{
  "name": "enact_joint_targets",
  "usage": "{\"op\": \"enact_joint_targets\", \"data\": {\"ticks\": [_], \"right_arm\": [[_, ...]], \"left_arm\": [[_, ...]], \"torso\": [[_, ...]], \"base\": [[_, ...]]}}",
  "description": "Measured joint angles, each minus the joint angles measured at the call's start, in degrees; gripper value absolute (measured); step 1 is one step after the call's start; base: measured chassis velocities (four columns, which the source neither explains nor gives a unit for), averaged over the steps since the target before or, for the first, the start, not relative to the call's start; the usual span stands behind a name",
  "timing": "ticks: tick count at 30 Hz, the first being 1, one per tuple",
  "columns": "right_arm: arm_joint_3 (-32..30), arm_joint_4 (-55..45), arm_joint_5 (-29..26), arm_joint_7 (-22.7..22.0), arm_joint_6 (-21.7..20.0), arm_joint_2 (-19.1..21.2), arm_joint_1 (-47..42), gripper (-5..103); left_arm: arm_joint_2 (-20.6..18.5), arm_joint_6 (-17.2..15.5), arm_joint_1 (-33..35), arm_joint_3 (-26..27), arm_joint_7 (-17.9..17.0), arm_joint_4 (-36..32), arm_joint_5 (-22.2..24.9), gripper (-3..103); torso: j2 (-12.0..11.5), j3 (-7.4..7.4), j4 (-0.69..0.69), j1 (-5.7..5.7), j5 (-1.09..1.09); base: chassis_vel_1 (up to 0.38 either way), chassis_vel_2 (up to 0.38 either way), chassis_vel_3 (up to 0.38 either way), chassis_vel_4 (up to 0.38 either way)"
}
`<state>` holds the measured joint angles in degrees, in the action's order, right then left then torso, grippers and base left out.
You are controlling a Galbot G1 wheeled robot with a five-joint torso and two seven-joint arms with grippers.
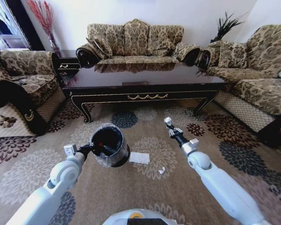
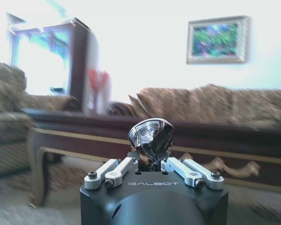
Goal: Move to the front of the table and pick up the trash from the floor, then place it into the trash bin.
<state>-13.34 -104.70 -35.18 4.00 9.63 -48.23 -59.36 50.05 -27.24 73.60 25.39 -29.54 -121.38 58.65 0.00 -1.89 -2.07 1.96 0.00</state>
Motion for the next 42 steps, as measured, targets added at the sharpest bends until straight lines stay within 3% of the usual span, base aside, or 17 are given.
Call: {"op": "enact_joint_targets", "data": {"ticks": [14, 23, 29, 35, 42], "right_arm": [[7.51, -14.70, 1.29, 8.93, 3.67, 0.80, -1.34, 16], [14.81, -17.12, 2.72, 13.09, 5.74, 2.91, 2.58, 16], [17.57, -16.03, 4.95, 14.65, 5.80, 3.21, 5.46, 16], [21.13, -12.09, 7.82, 16.29, 6.91, 1.83, 5.59, 16], [22.64, -8.37, 8.16, 16.58, 7.45, 0.70, 5.78, 16]], "left_arm": [[-0.77, -0.76, -0.99, -1.40, -1.54, -1.16, 2.28, 3], [-1.34, -2.28, -1.68, -7.32, -2.41, -1.45, 1.97, 3], [-4.50, -4.74, -5.02, -9.17, -4.94, -2.04, 6.13, 3], [-5.55, -6.36, -8.05, -11.37, -4.98, -4.76, 11.15, 3], [-5.67, -6.67, -9.05, -12.45, -4.93, -6.31, 11.80, 3]], "torso": [[0.00, 0.00, 0.00, 0.00, 0.00], [0.00, 0.00, 0.00, 0.00, -0.01], [0.00, 0.00, 0.01, 0.00, 0.00], [0.00, 0.00, -0.01, 0.00, 0.01], [0.00, 0.00, 0.00, 0.00, 0.01]], "base": [[0.000, 0.000, 0.000, 0.000], [0.000, 0.000, 0.000, 0.000], [0.000, 0.000, 0.000, 0.000], [0.000, 0.000, 0.000, 0.000], [0.000, 0.000, 0.000, 0.000]]}}
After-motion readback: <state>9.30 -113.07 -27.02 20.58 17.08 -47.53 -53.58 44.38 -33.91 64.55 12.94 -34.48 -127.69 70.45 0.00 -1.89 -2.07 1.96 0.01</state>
